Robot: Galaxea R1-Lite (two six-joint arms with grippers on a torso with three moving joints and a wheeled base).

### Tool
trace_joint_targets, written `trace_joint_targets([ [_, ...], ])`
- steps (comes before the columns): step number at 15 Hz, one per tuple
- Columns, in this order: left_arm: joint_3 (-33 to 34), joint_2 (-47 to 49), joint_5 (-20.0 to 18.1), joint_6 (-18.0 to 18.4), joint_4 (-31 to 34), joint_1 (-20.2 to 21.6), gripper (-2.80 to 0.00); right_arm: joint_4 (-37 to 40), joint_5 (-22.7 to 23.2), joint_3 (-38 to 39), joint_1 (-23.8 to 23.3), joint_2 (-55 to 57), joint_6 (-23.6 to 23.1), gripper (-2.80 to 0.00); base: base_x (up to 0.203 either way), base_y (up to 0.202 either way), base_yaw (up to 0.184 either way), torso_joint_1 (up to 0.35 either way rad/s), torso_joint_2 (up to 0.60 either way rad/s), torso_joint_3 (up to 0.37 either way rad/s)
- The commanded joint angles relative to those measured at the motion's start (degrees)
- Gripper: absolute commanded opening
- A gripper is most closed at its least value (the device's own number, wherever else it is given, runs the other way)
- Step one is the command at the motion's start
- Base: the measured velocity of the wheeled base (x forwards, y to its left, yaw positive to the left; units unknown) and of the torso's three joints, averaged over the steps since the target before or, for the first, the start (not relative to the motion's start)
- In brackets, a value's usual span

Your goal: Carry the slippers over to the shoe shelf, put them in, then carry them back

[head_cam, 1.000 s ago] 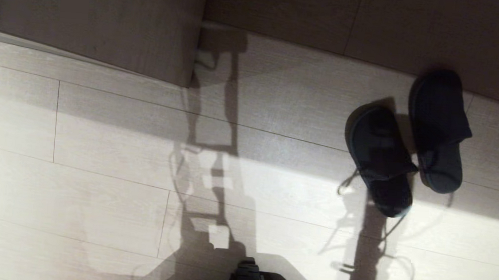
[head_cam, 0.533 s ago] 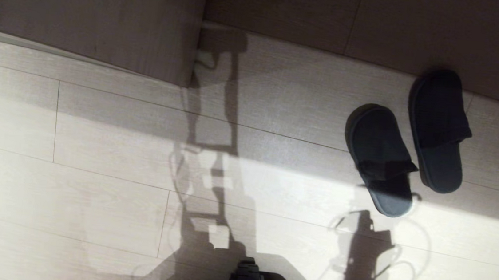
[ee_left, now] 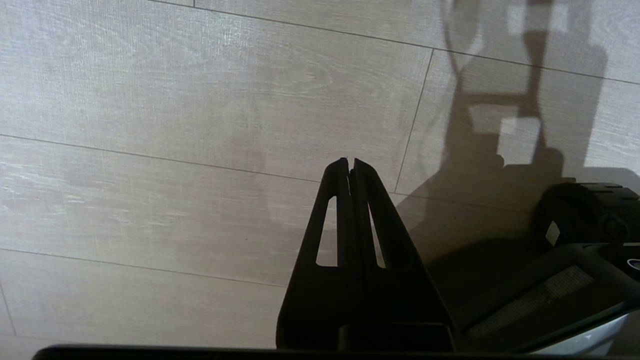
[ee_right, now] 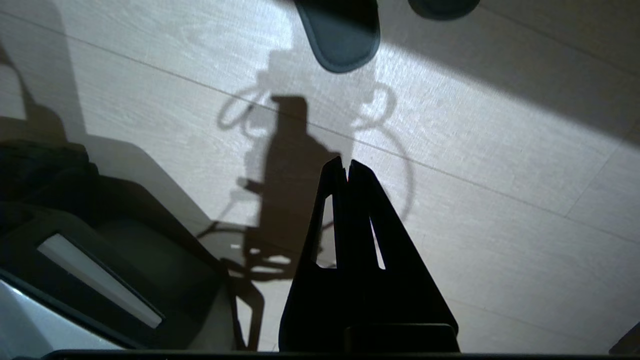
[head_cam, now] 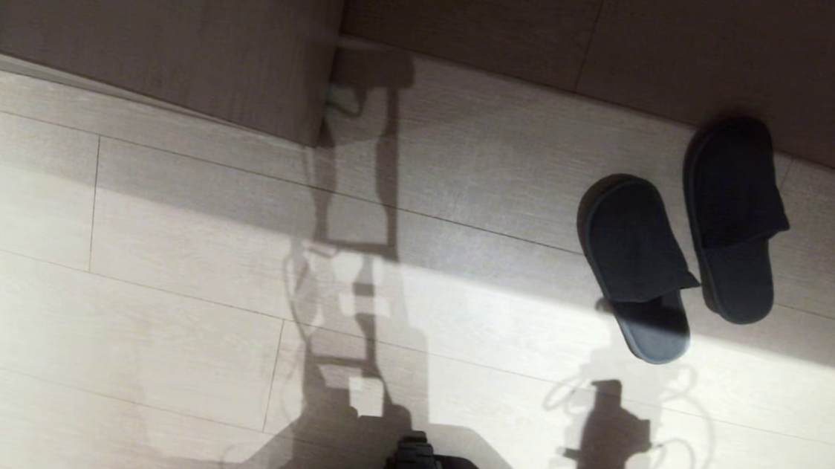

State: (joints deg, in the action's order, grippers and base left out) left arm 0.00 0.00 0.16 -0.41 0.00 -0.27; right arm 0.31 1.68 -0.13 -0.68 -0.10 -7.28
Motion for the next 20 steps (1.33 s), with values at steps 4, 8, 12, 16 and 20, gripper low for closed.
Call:
trace_joint_targets([
  [4, 0.09, 0.0, 0.02, -0.11, 0.0, 0.0, -2.8, 0.04, -0.01, 0.13, 0.07, -0.17, 0.51, -2.8, 0.0, 0.0, 0.0, 0.0, 0.0, 0.0],
  [8, 0.09, 0.0, 0.02, -0.2, 0.0, 0.0, -2.8, 0.21, -0.45, 0.13, 0.07, -0.17, 3.83, -2.8, 0.0, 0.0, 0.0, 0.002, 0.0, 0.033],
  [12, 0.09, 0.0, 0.02, -0.2, 0.0, 0.0, -2.8, 0.13, -0.89, 0.13, 0.07, -0.08, 4.91, -2.8, 0.0, 0.0, 0.0, 0.003, 0.0, 0.196],
  [16, 0.09, 0.0, 0.02, -0.2, 0.0, 0.0, -2.8, 0.13, -0.89, 0.13, 0.07, -0.17, 4.91, -2.8, 0.0, 0.0, 0.0, 0.001, 0.0, 0.205],
  [20, 0.09, 0.0, 0.02, -0.2, 0.0, 0.0, -2.8, 0.13, -0.89, 0.13, 0.07, -0.17, 4.91, -2.8, 0.0, 0.0, 0.0, 0.002, 0.0, 0.202],
])
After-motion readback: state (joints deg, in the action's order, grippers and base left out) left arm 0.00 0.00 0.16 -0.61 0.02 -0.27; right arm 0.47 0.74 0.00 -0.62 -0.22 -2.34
